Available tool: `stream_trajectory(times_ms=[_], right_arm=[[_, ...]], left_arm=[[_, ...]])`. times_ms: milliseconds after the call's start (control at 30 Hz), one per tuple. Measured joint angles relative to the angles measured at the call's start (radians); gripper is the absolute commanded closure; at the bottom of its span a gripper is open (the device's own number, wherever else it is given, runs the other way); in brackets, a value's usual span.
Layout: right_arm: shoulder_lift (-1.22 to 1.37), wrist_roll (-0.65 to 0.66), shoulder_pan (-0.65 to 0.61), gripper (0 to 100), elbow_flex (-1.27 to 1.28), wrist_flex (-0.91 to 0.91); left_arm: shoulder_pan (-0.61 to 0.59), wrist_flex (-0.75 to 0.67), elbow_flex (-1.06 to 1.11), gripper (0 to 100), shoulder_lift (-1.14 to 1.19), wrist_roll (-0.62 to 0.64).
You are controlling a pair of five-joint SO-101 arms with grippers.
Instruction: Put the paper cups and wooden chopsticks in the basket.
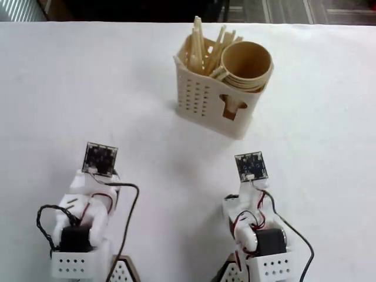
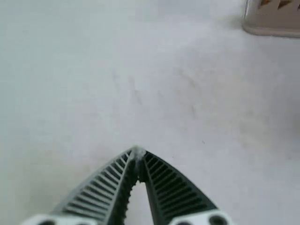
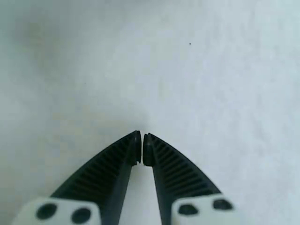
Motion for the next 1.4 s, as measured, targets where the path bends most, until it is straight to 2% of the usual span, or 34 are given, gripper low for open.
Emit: stream_trajectory(times_ms=[267, 433, 1400], right_arm=[[0.0, 0.0, 0.0, 98.0, 0.0, 0.0], [0.0, 0.0, 0.0, 98.0, 0.0, 0.0], [0.0, 0.0, 0.0, 98.0, 0.0, 0.0]], left_arm=[[0.0, 0.195, 0.0, 97, 0.0, 0.0], [0.0, 0.264, 0.0, 97, 0.0, 0.0], [0.0, 0.27, 0.0, 97, 0.0, 0.0]])
